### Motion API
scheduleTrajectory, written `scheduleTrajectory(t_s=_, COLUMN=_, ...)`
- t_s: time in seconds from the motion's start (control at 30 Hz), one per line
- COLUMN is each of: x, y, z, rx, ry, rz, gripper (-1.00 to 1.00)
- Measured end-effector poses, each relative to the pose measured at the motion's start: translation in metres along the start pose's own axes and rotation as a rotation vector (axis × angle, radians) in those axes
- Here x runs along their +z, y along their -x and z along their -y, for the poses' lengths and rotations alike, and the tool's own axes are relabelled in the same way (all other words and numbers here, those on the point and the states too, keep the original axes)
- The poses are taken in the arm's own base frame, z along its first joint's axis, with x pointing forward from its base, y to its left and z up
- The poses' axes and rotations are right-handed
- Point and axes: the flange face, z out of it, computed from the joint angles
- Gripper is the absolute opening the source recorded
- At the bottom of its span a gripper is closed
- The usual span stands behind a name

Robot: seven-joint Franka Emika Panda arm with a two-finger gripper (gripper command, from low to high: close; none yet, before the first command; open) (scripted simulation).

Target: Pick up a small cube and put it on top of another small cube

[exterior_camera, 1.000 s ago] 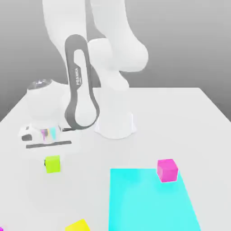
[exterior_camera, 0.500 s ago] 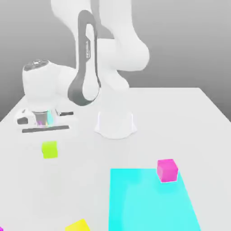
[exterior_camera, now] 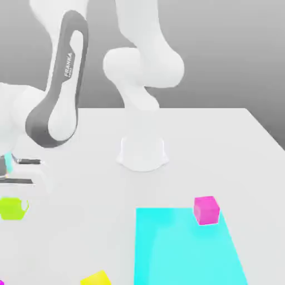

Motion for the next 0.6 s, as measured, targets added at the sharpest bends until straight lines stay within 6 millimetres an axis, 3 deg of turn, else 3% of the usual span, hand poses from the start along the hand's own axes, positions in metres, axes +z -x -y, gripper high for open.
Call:
scheduleTrajectory(t_s=0.17, x=-0.017, y=-0.040, z=0.042, rx=0.046, ry=-0.013, rz=-0.014, gripper=-1.00)
scheduleTrajectory(t_s=0.33, x=-0.035, y=-0.069, z=0.096, rx=0.061, ry=-0.036, rz=-0.035, gripper=-1.00)
scheduleTrajectory(t_s=0.43, x=0.005, y=-0.076, z=0.108, rx=0.061, ry=-0.040, rz=-0.039, gripper=-1.00)
scheduleTrajectory(t_s=0.47, x=0.016, y=-0.076, z=0.108, rx=0.061, ry=-0.040, rz=-0.039, gripper=1.00)
scheduleTrajectory(t_s=0.6, x=0.016, y=-0.076, z=0.108, rx=0.061, ry=-0.040, rz=-0.039, gripper=1.00)
